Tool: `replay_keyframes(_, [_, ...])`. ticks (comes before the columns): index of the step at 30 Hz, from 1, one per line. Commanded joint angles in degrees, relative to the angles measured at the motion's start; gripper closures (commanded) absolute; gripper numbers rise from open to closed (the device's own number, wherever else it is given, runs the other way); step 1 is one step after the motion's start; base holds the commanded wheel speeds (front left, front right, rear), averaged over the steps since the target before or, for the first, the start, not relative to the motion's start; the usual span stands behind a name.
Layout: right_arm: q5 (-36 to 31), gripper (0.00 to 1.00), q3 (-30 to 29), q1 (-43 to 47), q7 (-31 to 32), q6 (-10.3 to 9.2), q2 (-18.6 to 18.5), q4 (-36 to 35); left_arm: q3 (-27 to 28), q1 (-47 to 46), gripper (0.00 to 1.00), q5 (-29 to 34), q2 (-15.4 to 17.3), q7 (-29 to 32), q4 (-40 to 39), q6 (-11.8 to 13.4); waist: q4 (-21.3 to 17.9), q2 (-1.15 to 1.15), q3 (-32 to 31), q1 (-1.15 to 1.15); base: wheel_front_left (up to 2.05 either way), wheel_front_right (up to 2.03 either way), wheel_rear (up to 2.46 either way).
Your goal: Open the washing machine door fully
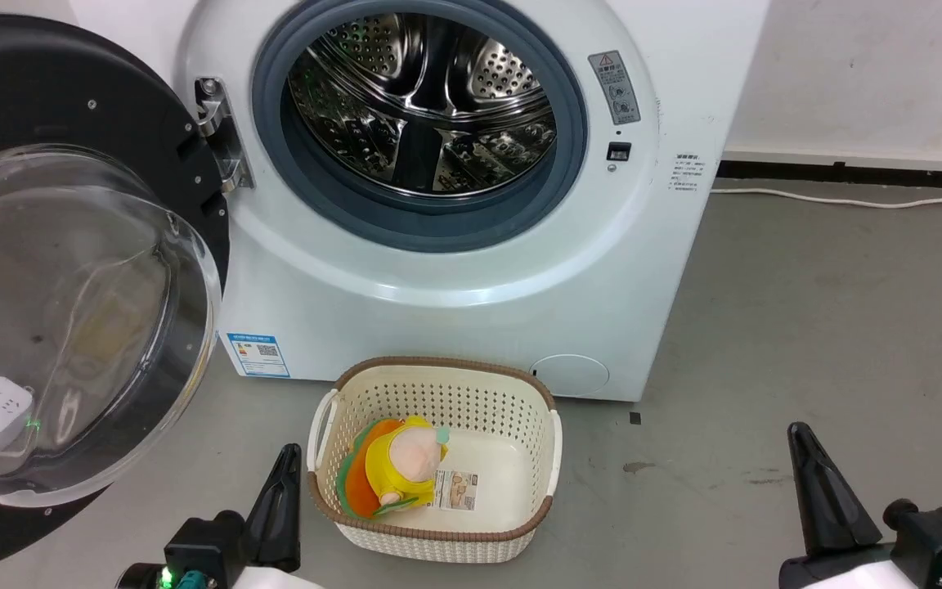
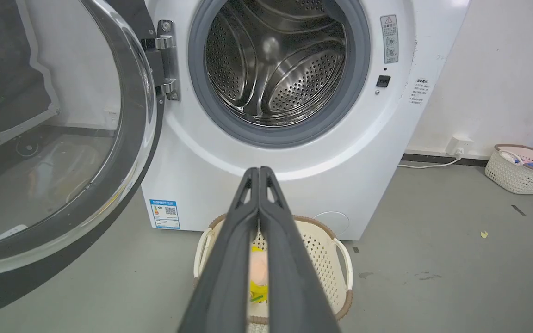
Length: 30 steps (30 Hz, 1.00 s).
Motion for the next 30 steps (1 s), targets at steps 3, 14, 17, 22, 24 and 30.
replay_keyframes(3, [-0.26,1.00,0.12,-0.26,0.40,0.00,0.03,-0.09,0.21,-0.12,1.00,0.53,-0.09,0.38,-0.38,0.07,-0.06,0.00,0.02,0.00,0.00,0.00,0.00])
replay_keyframes(14, [-0.75,1.00,0.33,-0.65,1.69,0.01,0.05,-0.23,0.64,-0.31,1.00,1.39,-0.23,1.67,-1.11,0.18,-0.25,0.00,0.08,0.00,0.00,0.00,0.00])
replay_keyframes(17, [-0.89,1.00,0.39,-0.76,2.04,0.01,0.05,-0.26,0.76,-0.36,1.00,1.63,-0.27,2.02,-1.31,0.21,-0.31,0.00,0.10,0.00,0.00,0.00,0.00])
replay_keyframes(22, [-1.11,1.00,0.49,-0.94,2.63,0.01,0.06,-0.33,0.96,-0.44,1.00,2.01,-0.33,2.61,-1.64,0.25,-0.39,0.00,0.12,0.00,0.00,0.00,0.00])
replay_keyframes(24, [-1.20,1.00,0.53,-1.01,2.86,0.01,0.07,-0.35,1.04,-0.48,1.00,2.17,-0.36,2.84,-1.77,0.27,-0.43,0.00,0.14,0.00,0.00,0.00,0.00])
replay_keyframes(30, [-1.47,1.00,0.64,-1.22,3.57,0.02,0.08,-0.43,1.27,-0.58,1.00,2.64,-0.43,3.54,-2.16,0.33,-0.54,0.00,0.17,0.00,0.00,0.00,0.00])
